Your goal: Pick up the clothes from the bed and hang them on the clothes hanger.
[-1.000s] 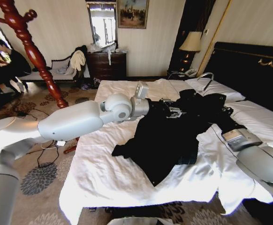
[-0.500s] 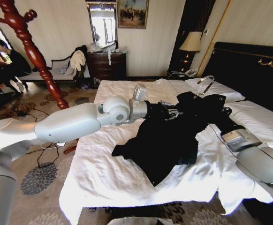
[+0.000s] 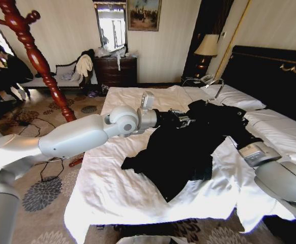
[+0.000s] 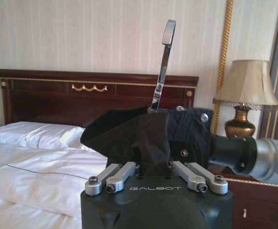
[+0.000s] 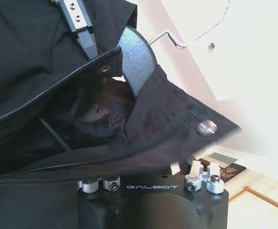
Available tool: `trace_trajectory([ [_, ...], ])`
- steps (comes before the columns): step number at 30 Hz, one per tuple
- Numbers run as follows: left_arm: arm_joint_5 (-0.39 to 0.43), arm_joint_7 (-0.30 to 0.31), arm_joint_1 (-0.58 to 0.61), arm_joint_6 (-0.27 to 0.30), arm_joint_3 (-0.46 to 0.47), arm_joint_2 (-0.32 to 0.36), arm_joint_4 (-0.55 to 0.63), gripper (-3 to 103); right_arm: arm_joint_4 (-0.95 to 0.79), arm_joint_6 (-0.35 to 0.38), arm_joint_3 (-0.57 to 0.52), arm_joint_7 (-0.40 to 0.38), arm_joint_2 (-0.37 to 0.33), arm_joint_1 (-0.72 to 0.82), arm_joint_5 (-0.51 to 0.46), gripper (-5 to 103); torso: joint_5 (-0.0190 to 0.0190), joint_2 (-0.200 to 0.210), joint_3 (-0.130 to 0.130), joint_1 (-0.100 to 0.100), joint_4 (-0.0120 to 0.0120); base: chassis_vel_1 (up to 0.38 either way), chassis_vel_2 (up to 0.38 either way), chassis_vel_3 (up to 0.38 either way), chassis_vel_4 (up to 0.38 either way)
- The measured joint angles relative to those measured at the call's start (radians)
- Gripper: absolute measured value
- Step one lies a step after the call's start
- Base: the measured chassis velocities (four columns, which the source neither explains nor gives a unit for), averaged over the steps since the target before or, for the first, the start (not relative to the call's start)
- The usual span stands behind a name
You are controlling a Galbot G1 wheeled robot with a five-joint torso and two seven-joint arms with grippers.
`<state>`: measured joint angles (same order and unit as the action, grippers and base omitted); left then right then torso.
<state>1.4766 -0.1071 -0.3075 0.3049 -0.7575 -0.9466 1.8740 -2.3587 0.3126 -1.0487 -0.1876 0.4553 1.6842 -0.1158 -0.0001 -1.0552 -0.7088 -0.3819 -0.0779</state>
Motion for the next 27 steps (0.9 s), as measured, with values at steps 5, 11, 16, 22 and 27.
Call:
trace_trajectory([
  [5,0.0,0.003,0.016,-0.004,0.024,0.012,-0.017,17,-0.009,-0.019,0.008,0.004,0.032,0.017,0.037,94,-0.0002,0.0,0.0,0.0,0.0001,0.0,0.0,0.0,0.0],
  [11,-0.001,0.013,0.023,-0.008,0.052,0.025,-0.041,17,-0.017,-0.079,0.02,0.036,0.083,0.064,0.084,100,0.0,0.0,0.0,0.0,-0.0002,0.0,0.0,0.0,0.0],
  [16,-0.011,0.034,0.027,-0.02,0.073,0.055,-0.044,17,-0.03,-0.107,0.024,0.043,0.135,0.11,0.044,100,0.0,0.0,0.0,0.0,0.0001,0.0,0.0,0.0,0.0],
  [22,-0.019,0.071,0.065,-0.039,0.116,0.112,-0.031,17,-0.033,-0.111,0.038,0.026,0.235,0.115,-0.128,100,-0.0001,0.0,0.0,0.0,0.0,0.0,0.0,0.0,0.0],
  [27,-0.022,0.071,0.103,-0.042,0.153,0.183,-0.003,17,-0.029,-0.113,0.047,0.022,0.33,0.118,-0.233,100,-0.0003,0.0,0.0,0.0,0.0001,0.0,0.0,0.0,0.0],
])
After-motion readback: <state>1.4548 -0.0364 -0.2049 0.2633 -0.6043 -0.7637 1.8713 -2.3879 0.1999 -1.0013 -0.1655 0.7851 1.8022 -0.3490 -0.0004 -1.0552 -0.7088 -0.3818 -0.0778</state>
